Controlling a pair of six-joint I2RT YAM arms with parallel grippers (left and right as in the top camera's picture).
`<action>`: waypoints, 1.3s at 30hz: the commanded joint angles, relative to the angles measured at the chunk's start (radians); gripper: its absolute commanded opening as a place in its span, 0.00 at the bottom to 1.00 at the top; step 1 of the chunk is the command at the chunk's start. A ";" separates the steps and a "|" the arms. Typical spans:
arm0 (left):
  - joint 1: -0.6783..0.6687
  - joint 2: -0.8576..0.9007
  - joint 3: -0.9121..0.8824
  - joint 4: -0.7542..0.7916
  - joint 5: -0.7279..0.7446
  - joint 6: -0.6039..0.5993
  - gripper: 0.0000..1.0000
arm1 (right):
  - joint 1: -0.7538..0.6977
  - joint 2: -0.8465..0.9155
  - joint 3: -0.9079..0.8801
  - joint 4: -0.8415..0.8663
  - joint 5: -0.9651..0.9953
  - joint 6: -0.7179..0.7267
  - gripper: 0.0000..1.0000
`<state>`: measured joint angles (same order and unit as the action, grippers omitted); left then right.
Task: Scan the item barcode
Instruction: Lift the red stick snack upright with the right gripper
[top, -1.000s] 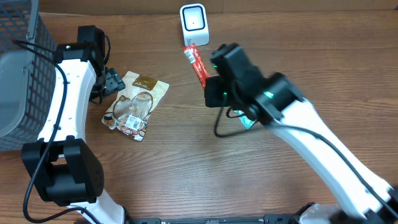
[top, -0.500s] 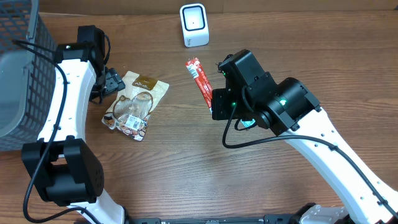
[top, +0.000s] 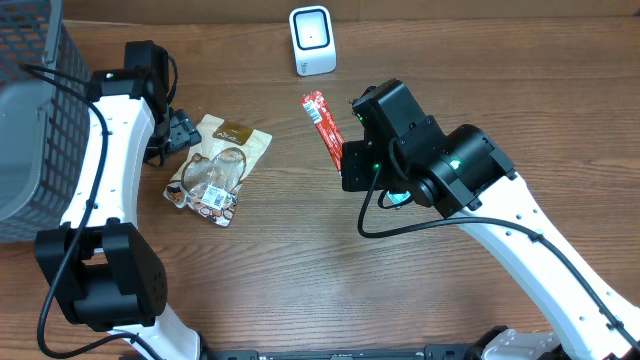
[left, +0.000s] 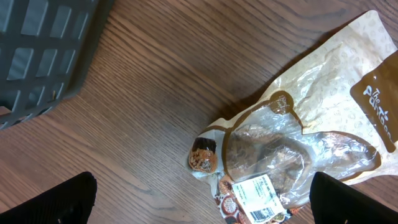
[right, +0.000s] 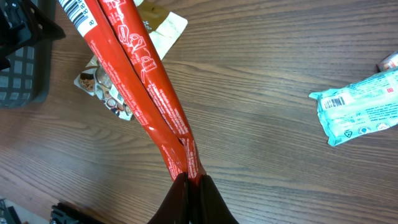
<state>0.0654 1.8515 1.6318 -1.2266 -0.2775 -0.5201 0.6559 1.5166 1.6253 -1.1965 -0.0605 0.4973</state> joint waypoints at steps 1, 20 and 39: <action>-0.007 -0.008 0.017 0.001 -0.010 0.000 1.00 | 0.005 0.000 0.012 0.005 0.026 -0.004 0.04; -0.007 -0.008 0.017 0.001 -0.010 0.000 1.00 | 0.005 0.000 -0.076 0.056 0.233 -0.004 0.04; -0.007 -0.008 0.017 0.001 -0.010 0.000 1.00 | 0.005 0.013 -0.147 0.171 0.243 -0.004 0.04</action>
<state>0.0654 1.8515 1.6318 -1.2266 -0.2775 -0.5201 0.6563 1.5272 1.4818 -1.0328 0.1646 0.4973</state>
